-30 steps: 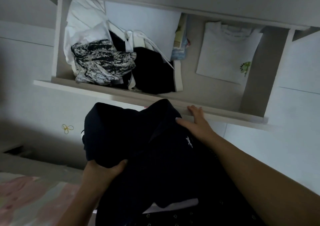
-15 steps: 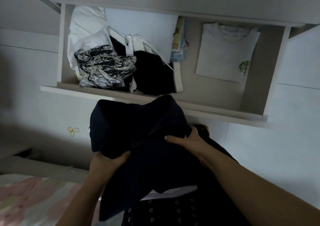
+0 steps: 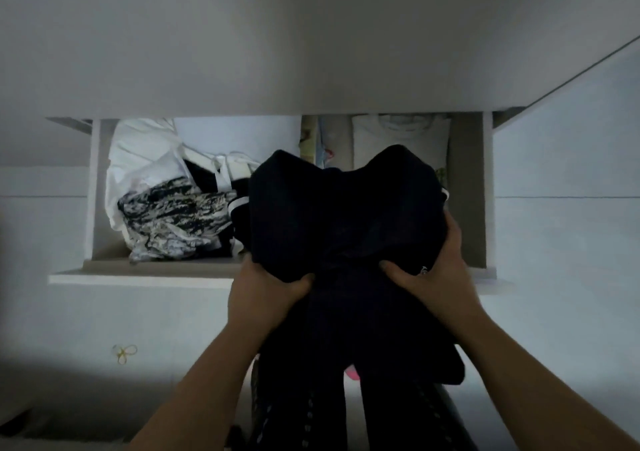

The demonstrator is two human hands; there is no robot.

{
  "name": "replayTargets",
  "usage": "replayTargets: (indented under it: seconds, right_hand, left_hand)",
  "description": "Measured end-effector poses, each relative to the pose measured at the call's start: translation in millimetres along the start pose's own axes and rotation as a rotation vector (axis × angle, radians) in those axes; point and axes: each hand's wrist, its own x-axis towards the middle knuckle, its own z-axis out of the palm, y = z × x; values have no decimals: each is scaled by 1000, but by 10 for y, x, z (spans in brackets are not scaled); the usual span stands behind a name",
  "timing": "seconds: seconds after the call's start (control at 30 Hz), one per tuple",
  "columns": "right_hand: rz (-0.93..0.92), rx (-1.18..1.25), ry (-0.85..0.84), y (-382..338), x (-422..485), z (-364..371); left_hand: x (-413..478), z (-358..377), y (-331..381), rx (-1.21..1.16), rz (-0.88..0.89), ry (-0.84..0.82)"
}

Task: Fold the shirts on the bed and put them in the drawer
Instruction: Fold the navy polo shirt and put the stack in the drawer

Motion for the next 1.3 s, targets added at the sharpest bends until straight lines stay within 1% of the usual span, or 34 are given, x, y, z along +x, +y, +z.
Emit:
replayTargets:
  seconds: [0.1, 0.23, 0.33, 0.47, 0.53, 0.6, 0.67, 0.7, 0.77, 0.8, 0.87, 0.93, 1.0, 1.07, 1.1, 1.2, 1.23, 1.27, 1.3]
  right_hand:
    - [3, -12, 124, 295, 469, -121]
    - [-49, -65, 241, 756, 1082, -97]
    - [-104, -99, 274, 1003, 1519, -65]
    - [-231, -177, 341, 1200, 2125, -78]
    - [-291, -203, 373, 1278, 2402, -119]
    - [-343, -219, 389, 1386, 2659, -186]
    - [-316, -189, 363, 1519, 2882, -235]
    - [-273, -156, 339, 1579, 2970, -230]
    - [-190, -108, 300, 1681, 3099, -178]
    - [-156, -94, 308, 1701, 3140, -147]
    - [-89, -46, 345, 1665, 3150, -113]
    - [-53, -40, 378, 1577, 3077, -90]
    - [-33, -184, 496, 1482, 2944, -38]
    - [-18, -327, 617, 1422, 2806, 56]
    - [22, -337, 614, 1399, 2752, 112]
    - [211, -298, 491, 1359, 2706, 229]
    - [220, -339, 479, 1333, 2714, 224]
    - [202, -387, 496, 1311, 2734, 188]
    - [170, -413, 527, 1294, 2754, 132]
  left_hand:
    - [428, 402, 298, -24, 101, -10]
    - [1074, 1018, 462, -138, 211, -76]
    - [1523, 1427, 528, -198, 261, -97]
    - [2041, 1824, 669, -317, 386, -15]
    - [2236, 1993, 750, -392, 422, 4]
    - [2407, 2155, 859, -417, 502, 21]
    - [2585, 2328, 962, -381, 541, -41]
    - [2673, 2405, 989, -356, 515, -98]
    - [2774, 2519, 1002, -371, 354, -204]
    - [2795, 2547, 991, -410, 283, -226]
    - [2789, 2538, 974, -459, 246, -195]
    - [2760, 2475, 953, -466, 277, -87]
    - [2714, 2413, 929, -443, 288, 26]
    - [2616, 2396, 904, -447, 274, 54]
    - [2554, 2410, 891, -462, 249, 35]
    - [2437, 2448, 846, -449, 124, -87]
    - [2425, 2431, 838, -424, 111, -97]
    - [2431, 2391, 841, -393, 138, -66]
    - [2462, 2335, 842, -370, 202, -6]
